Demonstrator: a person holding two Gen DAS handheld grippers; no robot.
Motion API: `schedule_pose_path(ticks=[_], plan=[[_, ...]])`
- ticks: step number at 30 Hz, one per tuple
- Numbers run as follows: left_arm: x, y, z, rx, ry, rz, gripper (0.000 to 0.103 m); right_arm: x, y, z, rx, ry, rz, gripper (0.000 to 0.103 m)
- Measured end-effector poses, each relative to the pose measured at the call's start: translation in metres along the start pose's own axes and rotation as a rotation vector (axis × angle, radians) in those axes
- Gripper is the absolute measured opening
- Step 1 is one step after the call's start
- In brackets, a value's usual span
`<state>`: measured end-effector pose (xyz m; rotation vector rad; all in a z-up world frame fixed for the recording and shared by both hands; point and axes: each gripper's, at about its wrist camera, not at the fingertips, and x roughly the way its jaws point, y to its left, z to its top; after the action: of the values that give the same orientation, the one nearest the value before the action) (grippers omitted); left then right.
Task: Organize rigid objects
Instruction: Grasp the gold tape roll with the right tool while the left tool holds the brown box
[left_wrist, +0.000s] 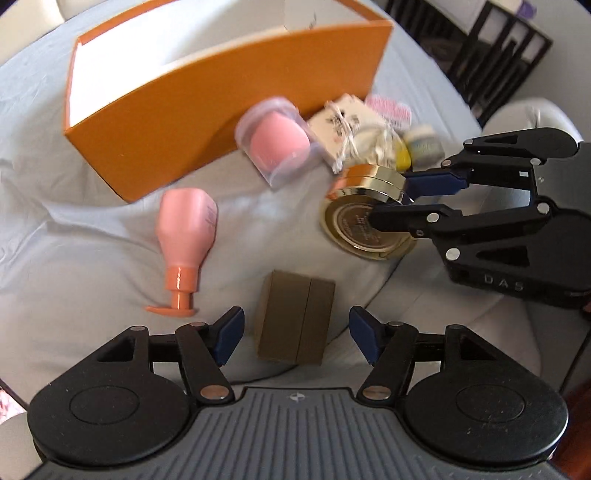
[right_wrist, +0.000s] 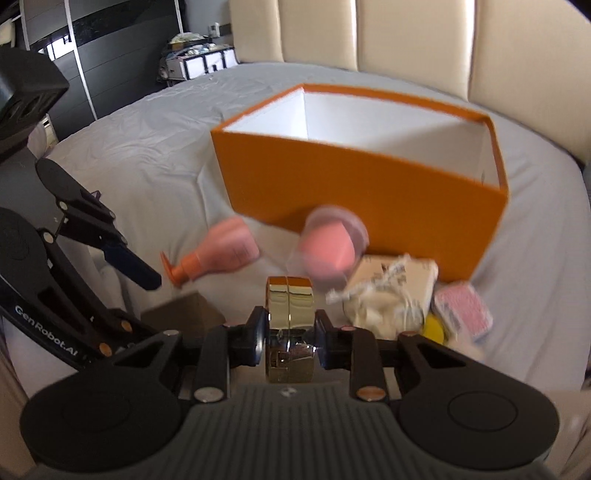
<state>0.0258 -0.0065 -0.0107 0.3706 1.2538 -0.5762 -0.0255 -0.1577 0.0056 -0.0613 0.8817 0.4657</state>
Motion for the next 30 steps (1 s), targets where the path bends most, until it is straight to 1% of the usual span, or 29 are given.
schedule_pose_path(ticks=[2,3,5,6,10,11,12,13,15,17,20,24,26,30], plan=[[0.004,-0.001,0.000,0.015,0.008,0.004,0.079,0.004,-0.008,-0.010,0.068,0.032,0.017,0.027],[0.007,-0.002,0.000,0.017,0.011,0.024,0.079,0.006,-0.012,-0.013,0.099,0.043,0.027,0.027],[0.012,-0.005,0.002,0.016,0.014,0.063,0.078,0.005,-0.016,-0.017,0.124,0.034,0.035,0.027],[0.014,-0.006,0.002,0.008,0.011,0.071,0.075,0.006,-0.017,-0.017,0.127,0.032,0.038,0.028],[0.019,-0.005,0.007,-0.047,0.014,0.083,0.071,0.011,-0.023,-0.019,0.165,0.026,0.077,0.028],[0.021,-0.006,0.008,-0.053,0.021,0.094,0.067,0.011,-0.023,-0.019,0.167,0.024,0.080,0.028],[0.023,-0.007,0.009,-0.054,0.027,0.109,0.061,0.011,-0.023,-0.019,0.168,0.022,0.082,0.028],[0.025,-0.008,0.010,-0.049,0.031,0.122,0.061,0.011,-0.023,-0.020,0.168,0.019,0.085,0.029],[0.025,-0.011,0.010,-0.037,0.026,0.126,0.056,0.010,-0.023,-0.021,0.168,0.015,0.092,0.029],[0.023,-0.011,0.009,-0.039,0.014,0.134,0.055,0.010,-0.024,-0.021,0.167,0.015,0.095,0.029],[0.017,-0.008,0.007,-0.080,-0.031,0.127,0.054,0.011,-0.023,-0.020,0.164,0.016,0.093,0.029],[-0.001,0.003,0.003,-0.186,-0.120,0.072,0.053,0.008,-0.024,-0.019,0.172,0.007,0.094,0.028],[-0.012,0.008,0.003,-0.236,-0.171,0.047,0.052,0.004,-0.024,-0.017,0.178,-0.006,0.093,0.028],[-0.037,0.016,0.013,-0.284,-0.283,0.020,0.052,-0.006,-0.022,-0.008,0.144,-0.045,0.061,0.028]])
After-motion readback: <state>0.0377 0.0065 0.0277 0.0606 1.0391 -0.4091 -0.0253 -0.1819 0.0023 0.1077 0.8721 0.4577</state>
